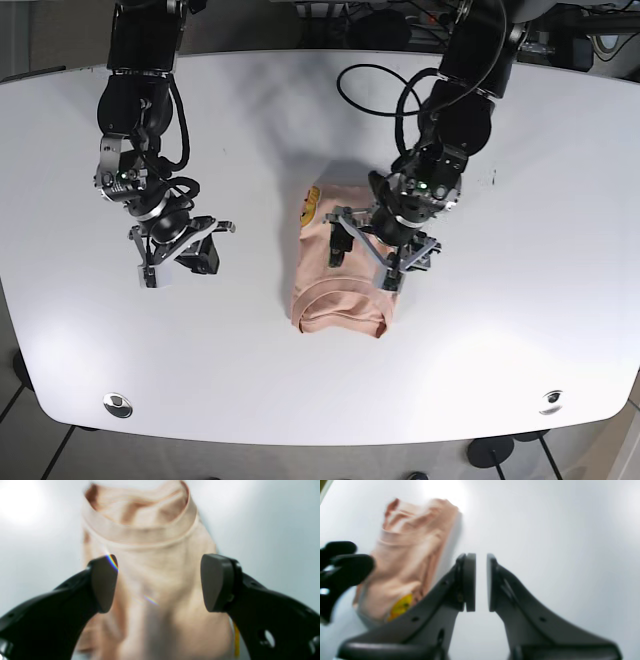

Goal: Fold the T-shirt properly
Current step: 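Grasp the bundle with the left gripper and carry it to the table edge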

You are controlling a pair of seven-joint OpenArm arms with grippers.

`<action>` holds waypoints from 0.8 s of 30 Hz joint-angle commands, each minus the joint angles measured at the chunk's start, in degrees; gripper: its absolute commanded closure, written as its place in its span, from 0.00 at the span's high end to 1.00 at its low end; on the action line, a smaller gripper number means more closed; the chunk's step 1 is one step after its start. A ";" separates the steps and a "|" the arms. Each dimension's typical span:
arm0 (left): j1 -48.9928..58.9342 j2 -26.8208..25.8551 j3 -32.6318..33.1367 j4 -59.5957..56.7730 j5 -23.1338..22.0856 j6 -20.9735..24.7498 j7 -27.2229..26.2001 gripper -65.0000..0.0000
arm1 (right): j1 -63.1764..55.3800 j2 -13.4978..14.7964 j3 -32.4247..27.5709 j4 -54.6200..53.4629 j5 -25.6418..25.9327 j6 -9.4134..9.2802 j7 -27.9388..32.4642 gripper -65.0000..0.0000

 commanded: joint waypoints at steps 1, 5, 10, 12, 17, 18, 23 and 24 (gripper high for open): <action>-1.73 2.39 0.95 -3.87 3.44 1.58 -3.65 0.77 | 1.15 0.45 0.88 1.15 0.62 0.44 1.69 0.10; -2.70 5.12 3.50 -15.74 10.39 1.23 -8.04 0.77 | 0.97 0.36 0.79 1.15 0.62 0.44 1.69 0.10; -2.00 -2.35 -3.01 -18.64 10.83 -10.11 -7.96 0.77 | 1.15 -0.08 0.70 1.15 0.62 0.44 1.69 0.10; -0.15 -7.19 -10.31 -18.37 11.09 -15.56 -4.88 0.77 | 1.15 -0.08 0.70 1.15 0.62 0.44 1.69 0.10; 0.11 -21.17 -22.44 -23.47 11.27 -25.05 -3.56 0.77 | 1.15 -0.08 0.70 1.15 0.62 0.44 1.69 0.10; 0.11 -23.98 -23.67 -25.76 11.27 -26.11 -3.65 0.77 | 1.15 -0.08 0.70 1.15 0.62 0.44 1.69 0.10; 0.11 -35.14 -30.35 -40.44 11.18 -32.00 -9.45 0.77 | 1.06 -0.08 0.70 1.24 0.62 0.44 1.69 0.10; 0.20 -37.17 -30.88 -44.13 11.09 -33.05 -11.82 0.77 | 1.06 -0.08 0.70 1.24 0.62 0.44 1.69 0.10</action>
